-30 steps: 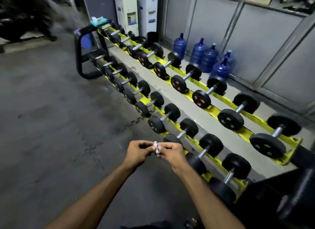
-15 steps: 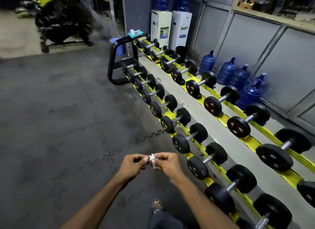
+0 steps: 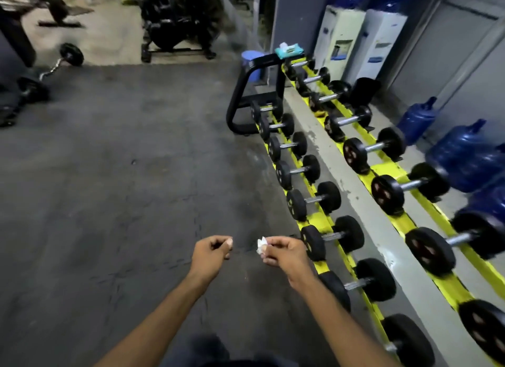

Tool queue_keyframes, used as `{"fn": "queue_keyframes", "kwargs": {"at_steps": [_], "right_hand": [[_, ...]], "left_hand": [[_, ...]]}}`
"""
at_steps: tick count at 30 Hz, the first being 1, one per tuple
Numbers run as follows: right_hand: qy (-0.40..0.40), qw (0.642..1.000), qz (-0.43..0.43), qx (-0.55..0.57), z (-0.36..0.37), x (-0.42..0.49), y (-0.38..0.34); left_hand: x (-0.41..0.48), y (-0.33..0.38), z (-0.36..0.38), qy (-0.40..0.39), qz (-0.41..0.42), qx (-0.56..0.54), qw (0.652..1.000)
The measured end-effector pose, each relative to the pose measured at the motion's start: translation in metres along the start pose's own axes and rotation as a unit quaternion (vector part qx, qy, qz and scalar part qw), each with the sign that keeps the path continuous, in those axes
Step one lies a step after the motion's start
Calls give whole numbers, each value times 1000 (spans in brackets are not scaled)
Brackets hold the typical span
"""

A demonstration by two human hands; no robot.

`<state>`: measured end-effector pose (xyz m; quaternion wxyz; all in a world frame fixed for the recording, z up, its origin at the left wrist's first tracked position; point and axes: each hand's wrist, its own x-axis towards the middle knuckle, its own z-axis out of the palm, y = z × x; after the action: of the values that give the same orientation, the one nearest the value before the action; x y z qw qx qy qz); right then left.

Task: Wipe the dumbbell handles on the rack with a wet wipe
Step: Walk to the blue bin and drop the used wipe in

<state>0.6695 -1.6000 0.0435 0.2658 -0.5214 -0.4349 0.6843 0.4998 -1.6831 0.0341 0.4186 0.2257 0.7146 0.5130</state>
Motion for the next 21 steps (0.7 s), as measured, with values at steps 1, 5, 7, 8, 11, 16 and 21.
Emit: {"fn": "queue_keyframes", "kwargs": {"at_steps": [1,5,7,8,11,16,21], "right_hand": [[-4,1000,4,0,6,15,-7],[-27,999,13,-17,39,88,-39],[-27,999,16,-27,61,130,-54],[-26,999,17,-26,72,148,-63],[-15,999,17,-24,107,201,-93],[-10,1000,25,-12,162,285,-148],[-18,999,26,-11,204,375,-195]], "left_hand": [[14,3,-1,8,-5,-4,1000],[90,22,-15,45,-27,-23,998],[134,36,-27,56,-34,-33,997],[155,44,-32,54,-33,-32,997],[219,74,-53,55,-34,-12,998],[318,124,-82,35,-38,5,999],[410,162,-95,38,-46,-3,998]]}}
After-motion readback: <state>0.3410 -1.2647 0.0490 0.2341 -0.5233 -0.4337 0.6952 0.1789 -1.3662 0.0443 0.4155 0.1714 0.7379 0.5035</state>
